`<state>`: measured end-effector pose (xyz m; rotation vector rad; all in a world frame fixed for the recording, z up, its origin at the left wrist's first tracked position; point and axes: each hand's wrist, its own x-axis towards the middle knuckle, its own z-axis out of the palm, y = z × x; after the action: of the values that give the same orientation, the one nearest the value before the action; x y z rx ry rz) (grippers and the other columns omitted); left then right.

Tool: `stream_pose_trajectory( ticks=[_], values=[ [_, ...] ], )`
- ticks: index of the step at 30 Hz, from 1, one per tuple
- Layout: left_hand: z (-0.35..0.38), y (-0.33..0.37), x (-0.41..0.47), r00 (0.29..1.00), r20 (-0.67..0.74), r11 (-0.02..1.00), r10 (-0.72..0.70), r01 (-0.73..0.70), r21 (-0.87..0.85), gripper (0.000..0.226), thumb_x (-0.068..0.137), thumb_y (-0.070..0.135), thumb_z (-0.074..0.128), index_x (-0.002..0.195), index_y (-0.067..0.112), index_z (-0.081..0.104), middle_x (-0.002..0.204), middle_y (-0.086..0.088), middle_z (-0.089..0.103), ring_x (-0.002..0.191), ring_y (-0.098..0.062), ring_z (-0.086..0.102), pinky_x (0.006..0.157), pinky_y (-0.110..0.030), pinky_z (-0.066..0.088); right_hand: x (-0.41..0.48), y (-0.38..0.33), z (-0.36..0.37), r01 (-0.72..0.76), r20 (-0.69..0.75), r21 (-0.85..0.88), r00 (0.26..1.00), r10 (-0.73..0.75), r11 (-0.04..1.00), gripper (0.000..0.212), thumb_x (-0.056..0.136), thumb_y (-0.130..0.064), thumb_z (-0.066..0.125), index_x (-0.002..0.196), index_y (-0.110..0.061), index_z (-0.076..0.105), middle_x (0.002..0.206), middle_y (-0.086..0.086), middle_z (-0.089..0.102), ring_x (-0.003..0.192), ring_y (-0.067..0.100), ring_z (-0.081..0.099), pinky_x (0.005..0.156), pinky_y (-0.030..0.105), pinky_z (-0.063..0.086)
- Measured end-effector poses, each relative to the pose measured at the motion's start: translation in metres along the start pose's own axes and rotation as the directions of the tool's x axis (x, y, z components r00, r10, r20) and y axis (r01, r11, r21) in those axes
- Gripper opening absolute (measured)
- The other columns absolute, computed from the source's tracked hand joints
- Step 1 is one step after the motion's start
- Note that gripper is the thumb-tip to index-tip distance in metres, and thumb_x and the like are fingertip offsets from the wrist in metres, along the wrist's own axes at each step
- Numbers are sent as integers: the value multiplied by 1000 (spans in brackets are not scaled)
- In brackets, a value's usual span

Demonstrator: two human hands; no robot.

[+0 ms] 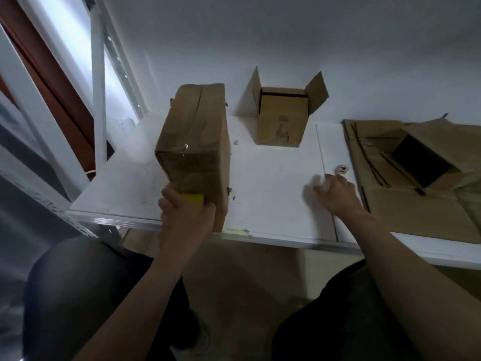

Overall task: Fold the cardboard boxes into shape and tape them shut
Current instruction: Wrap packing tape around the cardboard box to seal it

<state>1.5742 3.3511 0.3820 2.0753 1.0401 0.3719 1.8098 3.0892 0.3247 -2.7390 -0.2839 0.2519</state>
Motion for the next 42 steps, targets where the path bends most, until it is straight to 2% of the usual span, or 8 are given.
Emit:
stream_pose_trajectory(
  ticks=[8, 15, 20, 26, 32, 37, 40, 42],
  values=[
    [15, 1, 17, 994, -94, 991, -65, 75, 115, 66, 87, 43, 69, 126, 29, 17, 122, -7, 30, 114, -29, 43, 82, -42, 41, 34, 11, -4, -52, -36, 68, 998, 55, 996, 70, 90, -47, 53, 150, -14, 35, 164, 12, 17, 152, 32, 13, 122, 51, 18],
    [9, 3, 27, 988, -65, 981, -141, 148, 125, 62, 84, 40, 72, 106, 32, 14, 107, -1, 28, 90, -20, 43, 69, -39, 40, 39, -14, 0, 134, 48, -47, 990, -132, 990, 41, 101, -33, 44, 112, 1, 64, 119, 23, 63, 117, 40, 56, 99, 45, 47],
    [8, 10, 20, 989, -63, 987, -134, 139, 84, 61, 87, 35, 71, 109, 29, 15, 113, -2, 28, 93, -22, 43, 74, -41, 40, 22, -39, 17, 200, 51, -81, 979, -196, 976, 49, 103, -34, 44, 146, -10, 43, 147, 23, 44, 133, 43, 41, 108, 48, 33],
    [10, 14, 3, 984, -174, 979, 30, 6, 203, 59, 86, 39, 70, 113, 27, 19, 109, -2, 28, 93, -25, 46, 77, -45, 48, 39, 2, -4, -132, -67, -115, 990, 125, 985, 51, 100, -51, 43, 145, -25, 45, 160, 25, 18, 145, 47, 18, 116, 56, 21],
    [16, 15, -6, 973, -202, 964, 115, -60, 259, 64, 86, 40, 72, 122, 25, 21, 115, -8, 35, 99, -31, 53, 80, -46, 53, 37, 1, -8, -227, 49, -77, 972, 231, 971, 47, 76, -39, 35, 115, -19, 53, 140, 16, 46, 134, 43, 28, 110, 60, 22],
    [13, 13, -6, 974, -183, 971, 131, -89, 223, 63, 87, 38, 72, 123, 23, 23, 114, -4, 32, 104, -32, 54, 79, -44, 52, 33, -2, -6, -165, -26, -13, 986, 164, 986, 51, 93, -41, 41, 129, -9, 57, 124, 12, 52, 134, 40, 30, 112, 58, 25],
    [10, 10, -6, 981, -156, 981, 115, -87, 176, 60, 87, 36, 72, 122, 24, 24, 113, -1, 30, 101, -29, 53, 75, -41, 50, 28, -4, -5, -123, -91, 40, 988, 127, 992, 39, 98, -36, 45, 118, -10, 67, 94, 9, 52, 127, 37, 37, 105, 52, 32],
    [9, 9, -6, 982, -146, 984, 120, -98, 148, 57, 87, 35, 71, 119, 26, 24, 113, 0, 31, 96, -26, 52, 72, -38, 45, 22, -8, -5, -53, -155, 13, 986, 55, 999, 35, 102, -29, 44, 111, -16, 75, 95, 11, 67, 116, 35, 46, 94, 44, 41]
  ],
)
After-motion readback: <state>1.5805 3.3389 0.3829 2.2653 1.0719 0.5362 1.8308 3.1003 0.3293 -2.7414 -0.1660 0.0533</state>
